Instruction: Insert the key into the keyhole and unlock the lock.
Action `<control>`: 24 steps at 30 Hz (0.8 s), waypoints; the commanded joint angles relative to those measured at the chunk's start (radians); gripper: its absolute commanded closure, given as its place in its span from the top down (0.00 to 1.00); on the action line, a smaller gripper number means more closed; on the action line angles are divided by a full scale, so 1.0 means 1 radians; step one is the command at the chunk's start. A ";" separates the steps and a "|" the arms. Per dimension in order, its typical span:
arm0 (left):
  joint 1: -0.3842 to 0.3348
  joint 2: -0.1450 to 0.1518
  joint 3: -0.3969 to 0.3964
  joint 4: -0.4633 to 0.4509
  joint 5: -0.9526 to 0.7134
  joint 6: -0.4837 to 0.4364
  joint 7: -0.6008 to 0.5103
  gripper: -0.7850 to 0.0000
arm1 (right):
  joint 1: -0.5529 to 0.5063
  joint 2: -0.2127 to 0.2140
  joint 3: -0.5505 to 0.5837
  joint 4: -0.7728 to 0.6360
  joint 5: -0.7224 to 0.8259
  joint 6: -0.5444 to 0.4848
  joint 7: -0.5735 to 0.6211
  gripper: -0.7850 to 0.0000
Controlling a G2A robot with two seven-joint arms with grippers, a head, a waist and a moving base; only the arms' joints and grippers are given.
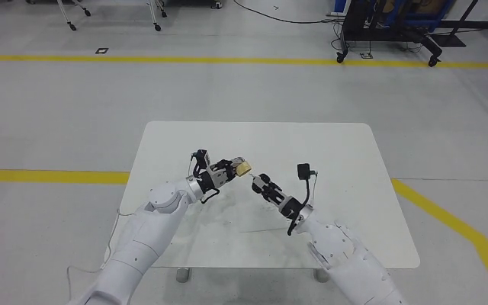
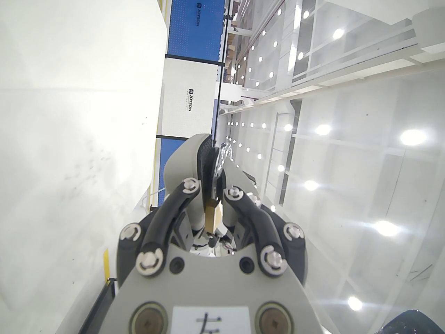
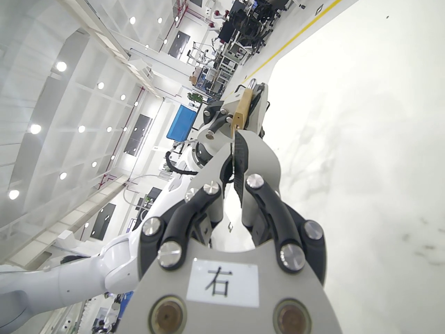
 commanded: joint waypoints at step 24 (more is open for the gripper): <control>0.011 -0.004 -0.021 -0.019 0.079 -0.034 0.048 0.00 | 0.018 -0.024 -0.017 0.021 -0.008 0.030 -0.027 0.00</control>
